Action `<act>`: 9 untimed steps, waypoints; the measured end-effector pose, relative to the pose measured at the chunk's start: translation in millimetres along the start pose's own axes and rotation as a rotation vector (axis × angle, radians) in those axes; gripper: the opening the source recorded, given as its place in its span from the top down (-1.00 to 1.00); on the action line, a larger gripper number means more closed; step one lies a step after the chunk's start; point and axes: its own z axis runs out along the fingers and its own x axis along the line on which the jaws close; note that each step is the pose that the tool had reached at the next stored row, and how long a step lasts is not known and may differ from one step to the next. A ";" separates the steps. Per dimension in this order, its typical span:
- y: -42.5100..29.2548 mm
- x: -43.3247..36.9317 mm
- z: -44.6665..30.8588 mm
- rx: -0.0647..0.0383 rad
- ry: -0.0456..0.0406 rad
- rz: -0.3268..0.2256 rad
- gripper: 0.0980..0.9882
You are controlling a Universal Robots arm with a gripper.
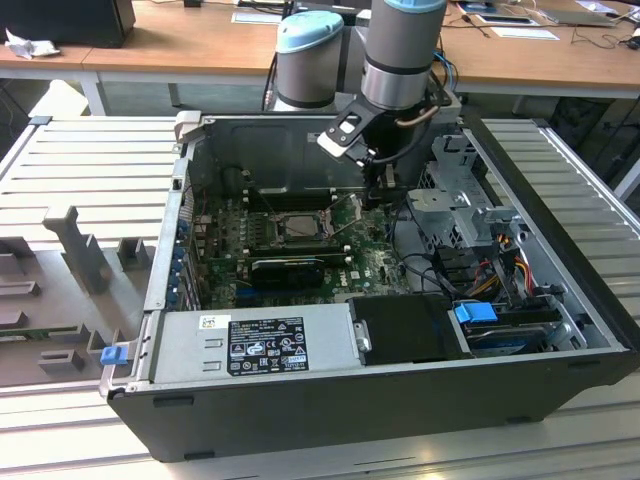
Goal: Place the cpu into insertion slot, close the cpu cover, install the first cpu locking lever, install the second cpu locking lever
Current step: 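Close the cpu cover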
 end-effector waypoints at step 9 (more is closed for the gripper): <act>-11.2 0.6 -0.2 0.011 0.0005 0.000 0.98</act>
